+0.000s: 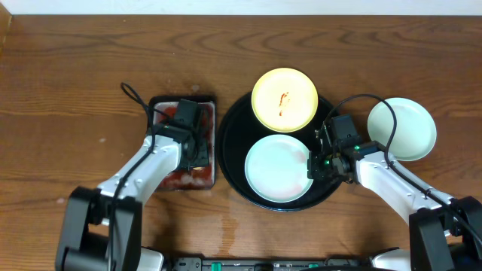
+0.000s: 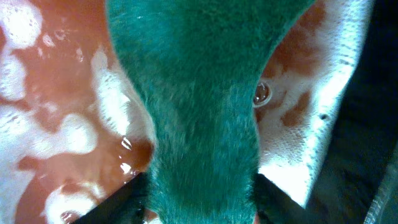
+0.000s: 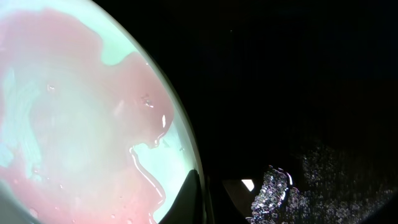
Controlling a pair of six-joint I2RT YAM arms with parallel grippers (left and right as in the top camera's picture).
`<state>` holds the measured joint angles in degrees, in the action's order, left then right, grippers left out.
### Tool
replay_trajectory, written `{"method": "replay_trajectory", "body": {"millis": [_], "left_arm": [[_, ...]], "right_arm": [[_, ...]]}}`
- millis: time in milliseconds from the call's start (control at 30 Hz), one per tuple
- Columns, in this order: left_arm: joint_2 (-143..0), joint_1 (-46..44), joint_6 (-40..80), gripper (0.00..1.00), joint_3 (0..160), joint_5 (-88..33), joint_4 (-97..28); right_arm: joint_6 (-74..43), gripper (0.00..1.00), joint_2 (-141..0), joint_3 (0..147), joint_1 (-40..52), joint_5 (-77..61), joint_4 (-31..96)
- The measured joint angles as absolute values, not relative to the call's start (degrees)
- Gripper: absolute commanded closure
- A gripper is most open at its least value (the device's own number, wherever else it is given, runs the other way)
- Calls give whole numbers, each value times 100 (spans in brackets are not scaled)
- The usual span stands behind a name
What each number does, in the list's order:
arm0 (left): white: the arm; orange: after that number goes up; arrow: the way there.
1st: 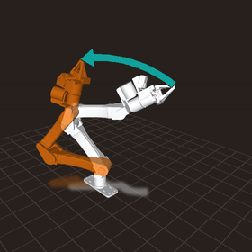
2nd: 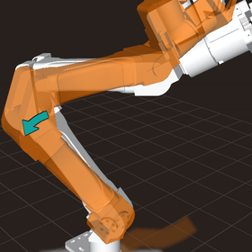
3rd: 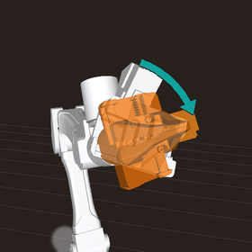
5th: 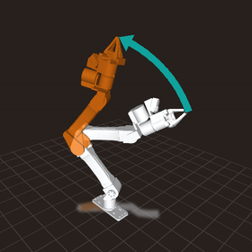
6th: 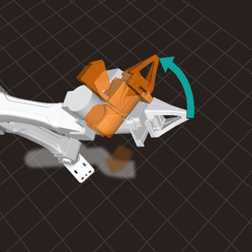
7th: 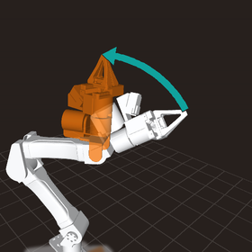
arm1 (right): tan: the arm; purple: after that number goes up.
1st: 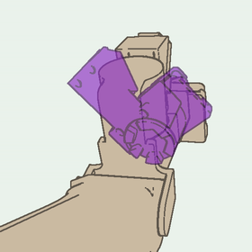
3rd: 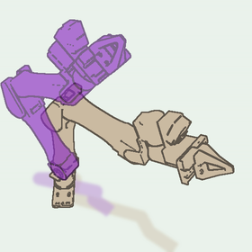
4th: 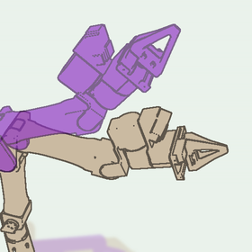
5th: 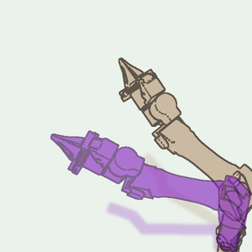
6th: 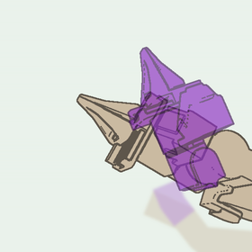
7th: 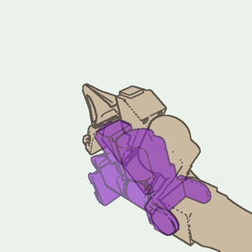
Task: Clean dirty plates on tray and stack at the side
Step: 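Dip and squeeze the sponge in the water with the left gripper, then lift the pale green plate with the right gripper off the tray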
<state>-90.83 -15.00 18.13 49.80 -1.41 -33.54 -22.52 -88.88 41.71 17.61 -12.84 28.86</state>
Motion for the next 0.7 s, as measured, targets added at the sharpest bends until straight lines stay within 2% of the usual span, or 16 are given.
{"method": "replay_trajectory", "body": {"millis": [700], "left_arm": [[-8700,-1500,1817,33,4987,-137,-3743]], "right_arm": [[-1964,99,-8820,4171,1761,-1256,2696]]}}
